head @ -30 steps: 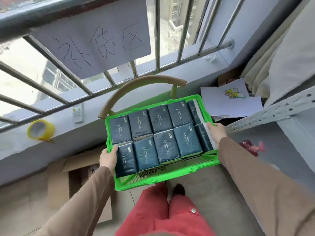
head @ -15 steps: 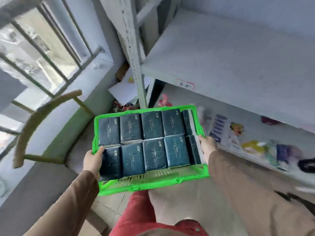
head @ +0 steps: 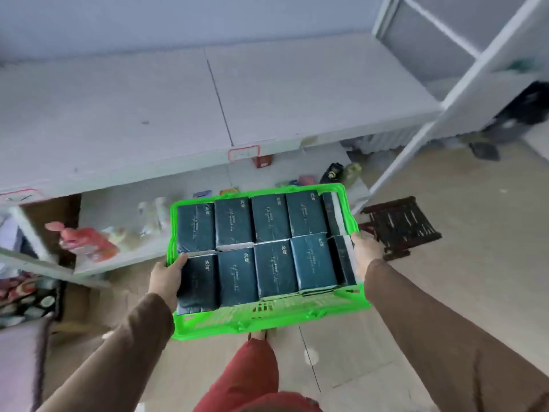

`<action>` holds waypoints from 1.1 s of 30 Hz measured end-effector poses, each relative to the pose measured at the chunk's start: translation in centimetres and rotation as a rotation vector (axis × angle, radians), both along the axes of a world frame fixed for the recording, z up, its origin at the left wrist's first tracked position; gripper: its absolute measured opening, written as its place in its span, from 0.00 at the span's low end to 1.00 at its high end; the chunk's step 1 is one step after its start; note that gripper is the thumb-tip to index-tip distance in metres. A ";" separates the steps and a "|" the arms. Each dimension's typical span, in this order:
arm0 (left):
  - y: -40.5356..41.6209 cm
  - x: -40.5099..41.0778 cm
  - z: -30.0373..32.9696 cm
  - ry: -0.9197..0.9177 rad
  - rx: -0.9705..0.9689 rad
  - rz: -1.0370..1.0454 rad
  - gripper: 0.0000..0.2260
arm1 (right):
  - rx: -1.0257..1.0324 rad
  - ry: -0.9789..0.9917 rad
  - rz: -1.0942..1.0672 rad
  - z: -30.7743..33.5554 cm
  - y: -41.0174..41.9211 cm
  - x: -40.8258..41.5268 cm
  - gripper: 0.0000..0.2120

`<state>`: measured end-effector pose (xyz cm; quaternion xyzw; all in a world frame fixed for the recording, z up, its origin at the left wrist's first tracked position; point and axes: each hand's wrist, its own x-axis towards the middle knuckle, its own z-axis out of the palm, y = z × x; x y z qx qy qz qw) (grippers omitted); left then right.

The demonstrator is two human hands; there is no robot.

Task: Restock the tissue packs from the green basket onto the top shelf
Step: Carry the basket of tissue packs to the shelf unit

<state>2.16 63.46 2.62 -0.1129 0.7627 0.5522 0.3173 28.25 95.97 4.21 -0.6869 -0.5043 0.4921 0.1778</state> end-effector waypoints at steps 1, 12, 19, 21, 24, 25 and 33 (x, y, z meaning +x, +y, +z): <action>2.9 0.5 -0.4 -0.019 0.022 -0.028 0.13 | -0.016 -0.027 -0.024 0.0 2.1 1.8 0.14; 32.3 7.7 -4.6 -0.080 0.008 -0.265 0.14 | -0.128 -0.136 -0.280 -2.3 24.0 16.1 0.20; 45.1 14.8 -5.8 -0.157 0.010 -0.329 0.11 | -0.150 -0.225 -0.169 -3.1 37.5 23.9 0.25; 48.4 17.0 -6.1 -0.178 0.030 -0.314 0.10 | -0.148 -0.217 -0.149 -3.9 41.8 25.6 0.25; 53.1 20.4 -7.3 -0.207 0.015 -0.292 0.09 | -0.161 -0.242 -0.100 -6.5 49.1 28.2 0.26; 54.5 21.5 -7.9 -0.214 0.003 -0.279 0.10 | -0.166 -0.244 -0.072 -7.7 51.7 29.0 0.25; 64.1 28.7 -12.2 -0.282 -0.091 -0.101 0.09 | -0.206 -0.236 0.115 -12.4 66.4 29.2 0.24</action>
